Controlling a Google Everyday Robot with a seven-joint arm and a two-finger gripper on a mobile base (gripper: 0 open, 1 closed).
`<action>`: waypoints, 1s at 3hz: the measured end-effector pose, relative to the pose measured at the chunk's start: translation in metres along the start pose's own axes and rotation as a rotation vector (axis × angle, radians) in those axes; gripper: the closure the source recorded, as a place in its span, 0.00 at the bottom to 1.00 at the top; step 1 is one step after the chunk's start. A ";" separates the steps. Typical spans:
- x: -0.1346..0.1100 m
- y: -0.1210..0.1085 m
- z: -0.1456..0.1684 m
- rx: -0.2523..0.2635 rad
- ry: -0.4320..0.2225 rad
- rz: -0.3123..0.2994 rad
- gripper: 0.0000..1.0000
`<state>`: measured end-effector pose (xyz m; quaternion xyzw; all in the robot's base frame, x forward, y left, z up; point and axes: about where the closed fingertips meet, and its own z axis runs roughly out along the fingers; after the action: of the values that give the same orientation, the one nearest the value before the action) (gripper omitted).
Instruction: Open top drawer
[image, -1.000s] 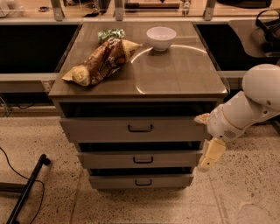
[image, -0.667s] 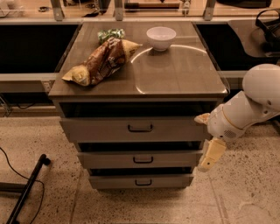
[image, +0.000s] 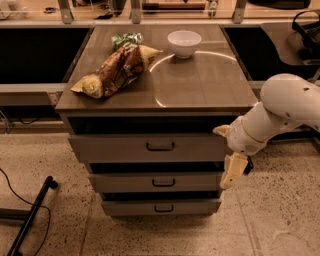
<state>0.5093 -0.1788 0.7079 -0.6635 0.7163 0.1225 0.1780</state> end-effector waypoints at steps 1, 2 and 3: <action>-0.002 -0.016 0.014 0.029 0.032 -0.037 0.00; -0.005 -0.033 0.027 0.061 0.064 -0.059 0.00; -0.006 -0.051 0.046 0.059 0.079 -0.061 0.00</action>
Offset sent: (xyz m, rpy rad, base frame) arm 0.0599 0.0194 -0.0293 -0.1194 -0.1239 0.0244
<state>0.5641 -0.1590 0.6717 -0.6839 0.7055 0.0696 0.1724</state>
